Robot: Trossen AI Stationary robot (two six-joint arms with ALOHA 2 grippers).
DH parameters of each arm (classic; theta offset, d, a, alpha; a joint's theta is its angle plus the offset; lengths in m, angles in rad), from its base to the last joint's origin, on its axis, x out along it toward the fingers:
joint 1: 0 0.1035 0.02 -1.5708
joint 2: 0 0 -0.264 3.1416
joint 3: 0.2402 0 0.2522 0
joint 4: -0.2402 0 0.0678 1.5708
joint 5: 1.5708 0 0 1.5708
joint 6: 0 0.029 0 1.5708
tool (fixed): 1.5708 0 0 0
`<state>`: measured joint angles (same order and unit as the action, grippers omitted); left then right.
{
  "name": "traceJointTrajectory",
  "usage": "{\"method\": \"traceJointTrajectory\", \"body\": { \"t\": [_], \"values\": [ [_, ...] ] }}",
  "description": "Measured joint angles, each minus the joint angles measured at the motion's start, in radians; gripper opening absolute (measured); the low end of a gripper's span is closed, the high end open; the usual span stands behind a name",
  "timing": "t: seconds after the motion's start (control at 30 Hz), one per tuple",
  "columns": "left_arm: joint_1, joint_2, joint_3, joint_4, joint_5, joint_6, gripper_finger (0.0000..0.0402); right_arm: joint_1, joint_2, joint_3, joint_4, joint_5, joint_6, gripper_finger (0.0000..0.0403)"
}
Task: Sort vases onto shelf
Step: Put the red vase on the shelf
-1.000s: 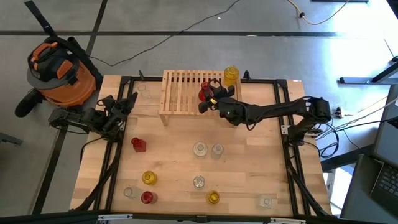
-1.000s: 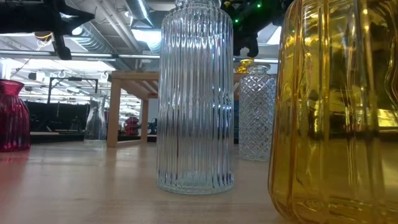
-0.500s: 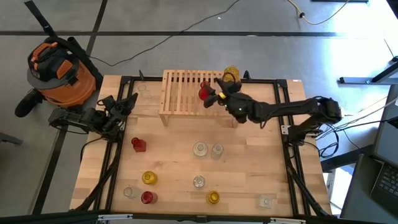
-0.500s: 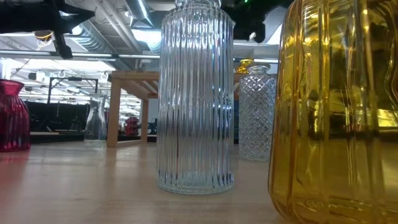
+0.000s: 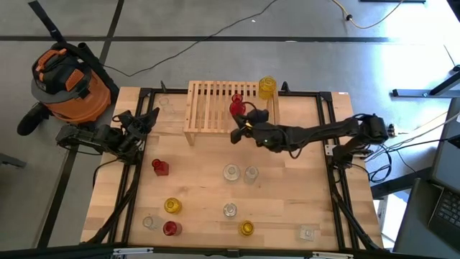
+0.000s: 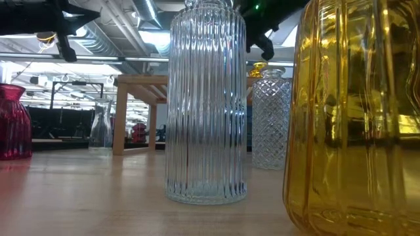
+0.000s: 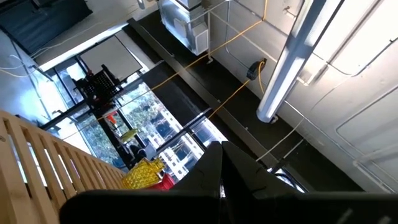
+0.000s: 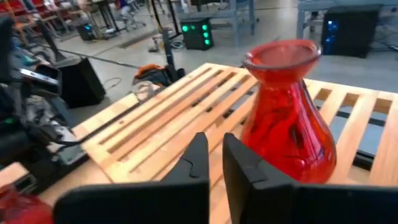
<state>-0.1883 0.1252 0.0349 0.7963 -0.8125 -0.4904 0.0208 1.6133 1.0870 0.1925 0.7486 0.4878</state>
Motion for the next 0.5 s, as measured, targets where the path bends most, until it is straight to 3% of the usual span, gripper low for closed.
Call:
{"method": "traceJointTrajectory", "body": {
  "t": [0.23, 0.5],
  "values": [
    [0.000, 0.000, 0.000, 0.000, 0.011, -0.001, 0.0000, -0.046, 0.055, 0.000, 0.002, -0.053, 0.018, 0.0003],
    [0.000, 0.000, 0.000, 0.000, 0.015, -0.006, 0.0000, -0.082, 0.069, 0.000, -0.005, -0.002, 0.032, 0.0002]
  ]
}}
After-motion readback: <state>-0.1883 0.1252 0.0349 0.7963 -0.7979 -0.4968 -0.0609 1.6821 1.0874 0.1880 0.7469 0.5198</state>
